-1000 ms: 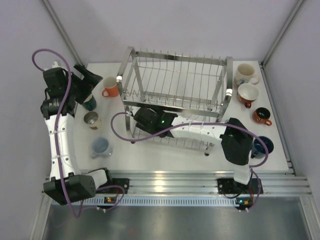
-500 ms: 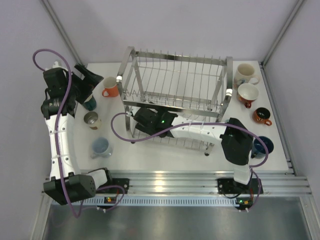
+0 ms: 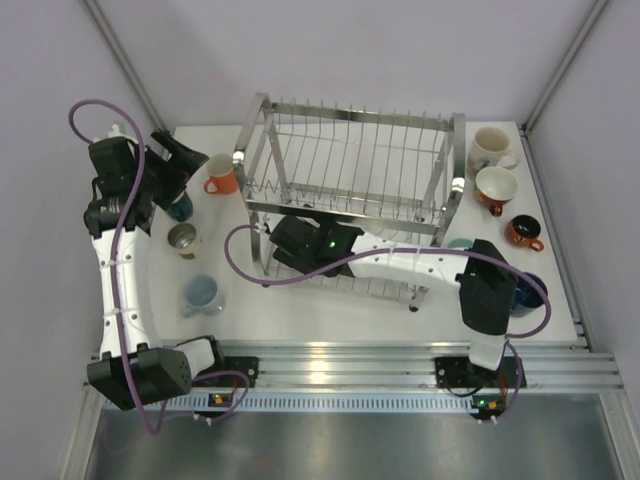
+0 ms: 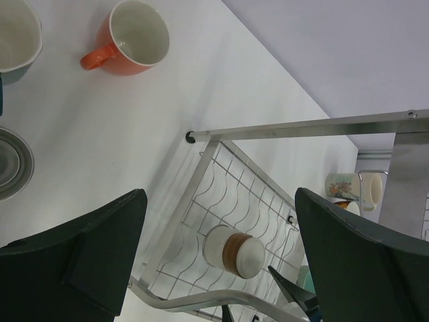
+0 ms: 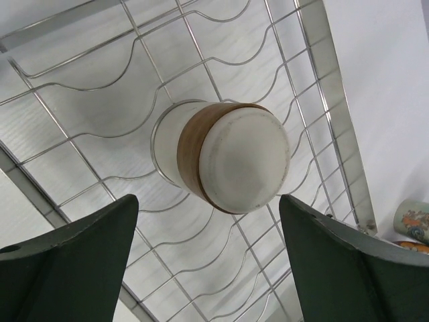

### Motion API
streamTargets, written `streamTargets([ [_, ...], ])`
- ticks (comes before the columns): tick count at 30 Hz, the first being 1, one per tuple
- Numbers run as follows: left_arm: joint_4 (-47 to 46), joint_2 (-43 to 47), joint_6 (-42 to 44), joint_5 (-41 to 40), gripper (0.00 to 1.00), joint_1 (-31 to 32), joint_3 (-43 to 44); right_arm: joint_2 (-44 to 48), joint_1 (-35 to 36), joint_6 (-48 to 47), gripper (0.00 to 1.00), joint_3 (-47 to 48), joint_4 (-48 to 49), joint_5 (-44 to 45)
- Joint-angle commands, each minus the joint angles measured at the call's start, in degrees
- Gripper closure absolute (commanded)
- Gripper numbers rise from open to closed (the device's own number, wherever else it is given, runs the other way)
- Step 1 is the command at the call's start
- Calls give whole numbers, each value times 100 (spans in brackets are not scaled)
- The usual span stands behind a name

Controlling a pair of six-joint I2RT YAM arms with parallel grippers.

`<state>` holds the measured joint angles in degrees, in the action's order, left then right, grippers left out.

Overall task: Load the cups into the dish rack
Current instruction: Place the cup upside down on the dish rack

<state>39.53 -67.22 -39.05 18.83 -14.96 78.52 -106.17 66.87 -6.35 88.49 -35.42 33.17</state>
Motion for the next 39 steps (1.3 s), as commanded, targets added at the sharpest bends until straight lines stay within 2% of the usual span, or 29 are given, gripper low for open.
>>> streamTargets([
  [1,-314,139,29,156,2,-42,-21,527,89,213,14,2,9,50],
  [7,-323,165,64,147,2,-51,-38,685,423,485,15,-191,-149,199],
  [10,-314,183,99,86,3,-42,-100,782,607,600,21,-498,-167,278],
  [13,-393,209,108,-116,3,-42,-205,861,730,1030,42,-955,25,313],
  [14,-445,201,117,-134,3,-51,-249,913,757,1152,54,-1078,96,330],
  [16,-481,139,90,-169,4,-51,-285,931,819,1250,68,-1351,281,479],
  [17,-507,78,73,-195,4,-51,-302,940,836,1276,81,-1526,368,689],
  [18,-542,43,55,-178,4,-59,-302,940,836,1224,85,-1641,656,830],
  [19,-569,-10,20,-169,4,-68,-311,905,836,1015,99,-1903,842,1145],
  [21,-613,-28,-24,-152,5,-68,-320,826,836,707,100,-2097,1420,1383],
  [24,-674,-19,-42,-143,5,-68,-390,694,836,170,100,-2283,1739,1631],
  [29,-718,-80,-15,-160,5,-77,-425,589,792,-357,100,-2415,2390,1342],
  [39,-929,-239,-33,-231,5,-77,-487,79,661,-1456,100,-2319,3322,1667],
])
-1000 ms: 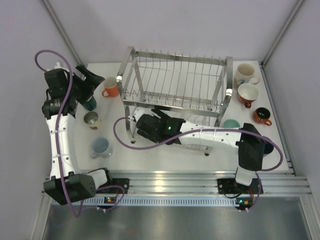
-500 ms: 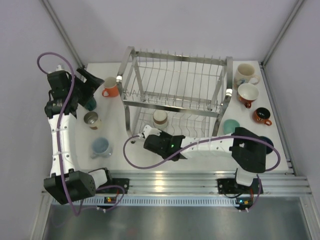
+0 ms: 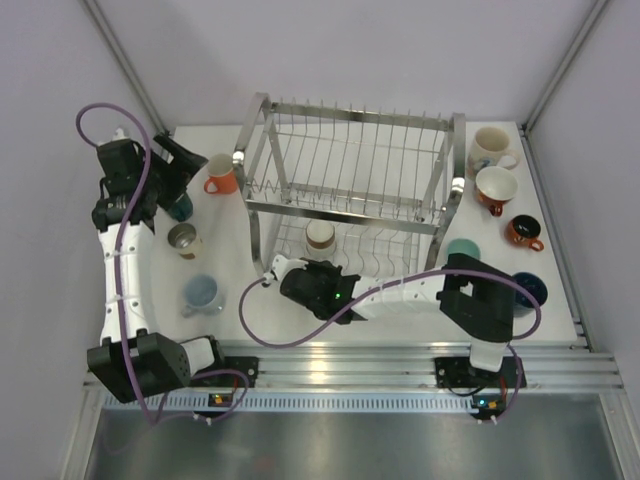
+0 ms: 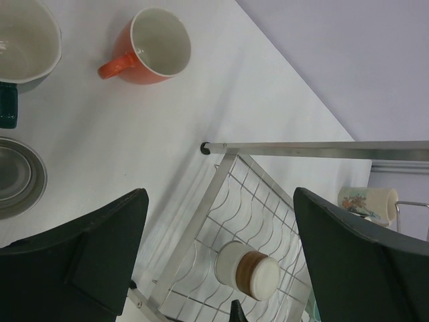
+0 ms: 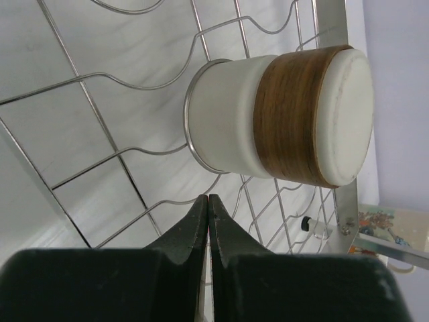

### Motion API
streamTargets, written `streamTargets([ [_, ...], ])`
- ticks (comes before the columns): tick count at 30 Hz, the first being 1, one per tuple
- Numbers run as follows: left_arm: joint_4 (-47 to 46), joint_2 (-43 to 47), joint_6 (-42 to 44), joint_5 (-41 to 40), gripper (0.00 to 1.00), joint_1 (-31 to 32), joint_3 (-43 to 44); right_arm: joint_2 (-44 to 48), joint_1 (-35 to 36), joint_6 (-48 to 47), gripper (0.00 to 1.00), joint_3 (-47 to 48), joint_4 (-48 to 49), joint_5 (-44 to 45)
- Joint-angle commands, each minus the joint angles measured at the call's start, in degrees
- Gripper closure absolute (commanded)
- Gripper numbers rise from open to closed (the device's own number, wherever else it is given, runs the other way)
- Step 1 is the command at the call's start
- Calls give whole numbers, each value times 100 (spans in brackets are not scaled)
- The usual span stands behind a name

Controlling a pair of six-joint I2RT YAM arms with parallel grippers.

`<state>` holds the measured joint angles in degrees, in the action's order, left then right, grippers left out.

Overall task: Load the cups into the dish rack
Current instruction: Place the cup upside down on the dish rack

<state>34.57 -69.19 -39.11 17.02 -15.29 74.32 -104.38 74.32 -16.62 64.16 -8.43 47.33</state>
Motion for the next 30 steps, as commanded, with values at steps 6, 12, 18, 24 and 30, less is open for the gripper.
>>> streamTargets([
  [6,-574,-69,-79,3,6,-44,-216,-399,-366,-737,100,307,999,259],
  [12,-750,72,-44,83,6,-44,-550,-619,-682,-948,100,527,1106,48],
  [18,-750,37,-79,118,6,-44,-717,-724,-946,-1124,100,685,1255,-145],
  [24,-820,63,-105,109,6,-44,-849,-917,-1122,-1282,100,931,1326,-303],
  [30,-820,107,-96,100,6,-44,-876,-1023,-1210,-1256,100,993,1484,-453],
])
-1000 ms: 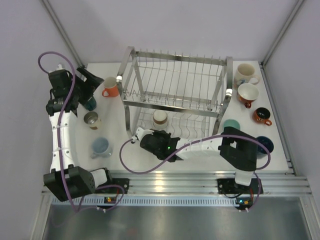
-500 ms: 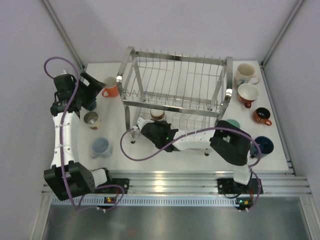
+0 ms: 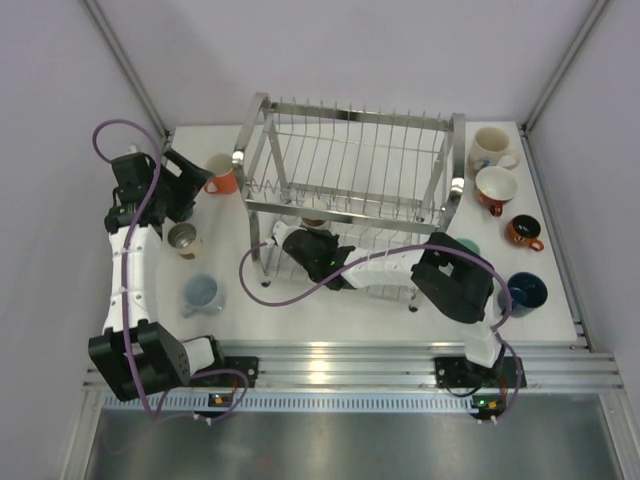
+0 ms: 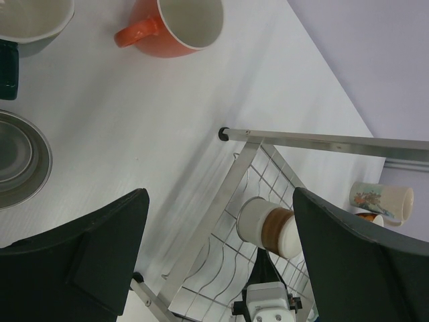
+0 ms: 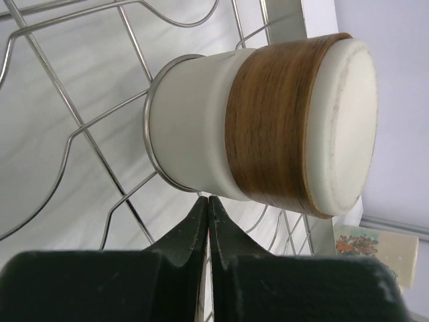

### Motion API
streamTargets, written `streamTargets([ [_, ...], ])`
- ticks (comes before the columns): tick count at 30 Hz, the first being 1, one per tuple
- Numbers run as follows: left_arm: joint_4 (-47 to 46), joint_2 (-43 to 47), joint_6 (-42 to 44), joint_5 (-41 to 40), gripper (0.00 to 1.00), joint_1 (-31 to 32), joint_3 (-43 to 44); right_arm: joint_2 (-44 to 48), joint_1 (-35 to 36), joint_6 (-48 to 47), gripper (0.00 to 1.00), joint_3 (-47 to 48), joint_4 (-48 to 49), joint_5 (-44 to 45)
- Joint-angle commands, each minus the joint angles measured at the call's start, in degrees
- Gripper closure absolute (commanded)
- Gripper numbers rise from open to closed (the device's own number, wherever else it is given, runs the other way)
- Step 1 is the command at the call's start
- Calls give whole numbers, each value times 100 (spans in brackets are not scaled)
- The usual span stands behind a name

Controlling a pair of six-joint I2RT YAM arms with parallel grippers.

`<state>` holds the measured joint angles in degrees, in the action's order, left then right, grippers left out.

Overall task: Load the cups into the dish rack
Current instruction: Place the cup upside down on the dish rack

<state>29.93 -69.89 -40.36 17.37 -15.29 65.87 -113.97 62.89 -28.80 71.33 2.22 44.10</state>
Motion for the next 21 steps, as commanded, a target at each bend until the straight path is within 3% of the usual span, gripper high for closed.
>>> streamTargets([
  [1,-348,177,37,57,6,-36,-21,-98,-84,-38,100,302,420,-147],
  [14,-365,133,72,65,7,-36,-39,-371,-242,-161,100,795,244,55],
  [21,-365,256,-24,574,14,-9,-258,128,-164,-231,100,102,638,3],
])
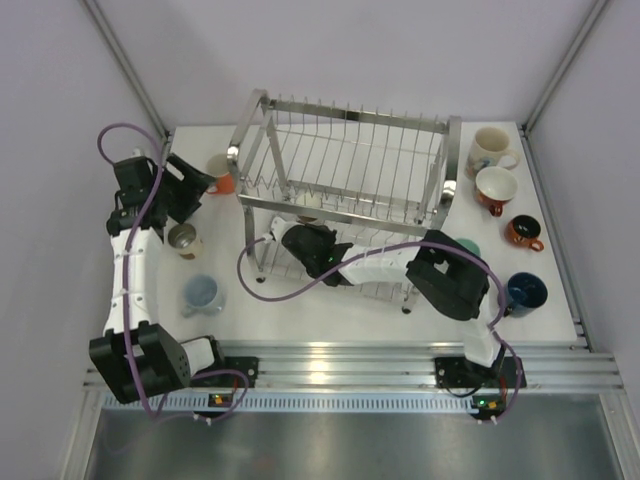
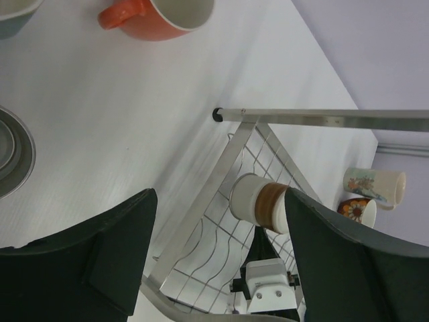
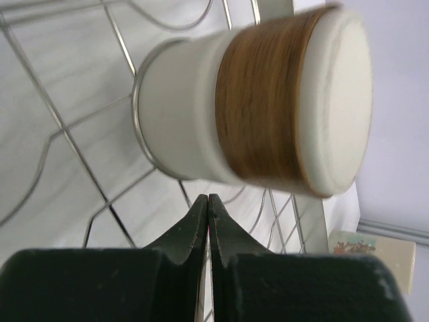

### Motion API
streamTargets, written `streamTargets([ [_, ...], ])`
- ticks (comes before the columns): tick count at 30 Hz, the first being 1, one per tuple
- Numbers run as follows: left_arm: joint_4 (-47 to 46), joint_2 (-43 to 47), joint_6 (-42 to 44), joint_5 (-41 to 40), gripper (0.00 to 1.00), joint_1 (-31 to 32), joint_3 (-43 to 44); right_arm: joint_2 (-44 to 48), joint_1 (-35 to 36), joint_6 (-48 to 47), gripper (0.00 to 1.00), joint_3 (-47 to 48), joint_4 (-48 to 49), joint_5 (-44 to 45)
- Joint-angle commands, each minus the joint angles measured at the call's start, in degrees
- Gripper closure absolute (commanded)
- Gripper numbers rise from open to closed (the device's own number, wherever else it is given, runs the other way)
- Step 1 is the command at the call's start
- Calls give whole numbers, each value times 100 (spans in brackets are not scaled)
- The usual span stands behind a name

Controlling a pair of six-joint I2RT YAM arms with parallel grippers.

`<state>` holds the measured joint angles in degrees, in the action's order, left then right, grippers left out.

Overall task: Load the cups into the dish rack
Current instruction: Place the cup upside down on the dish rack

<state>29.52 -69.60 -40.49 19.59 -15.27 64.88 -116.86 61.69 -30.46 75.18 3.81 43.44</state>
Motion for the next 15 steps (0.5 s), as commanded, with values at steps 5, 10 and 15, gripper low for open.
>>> streamTargets([
  [5,-324,499,15,659,50,68,-327,576,97,-250,100,-504,770,-2],
  [10,-333,737,-125,993,85,85,-555,638,247,-285,100,-513,814,77],
  [15,-341,782,-222,1266,100,357,-802,462,326,-277,100,-311,822,288],
])
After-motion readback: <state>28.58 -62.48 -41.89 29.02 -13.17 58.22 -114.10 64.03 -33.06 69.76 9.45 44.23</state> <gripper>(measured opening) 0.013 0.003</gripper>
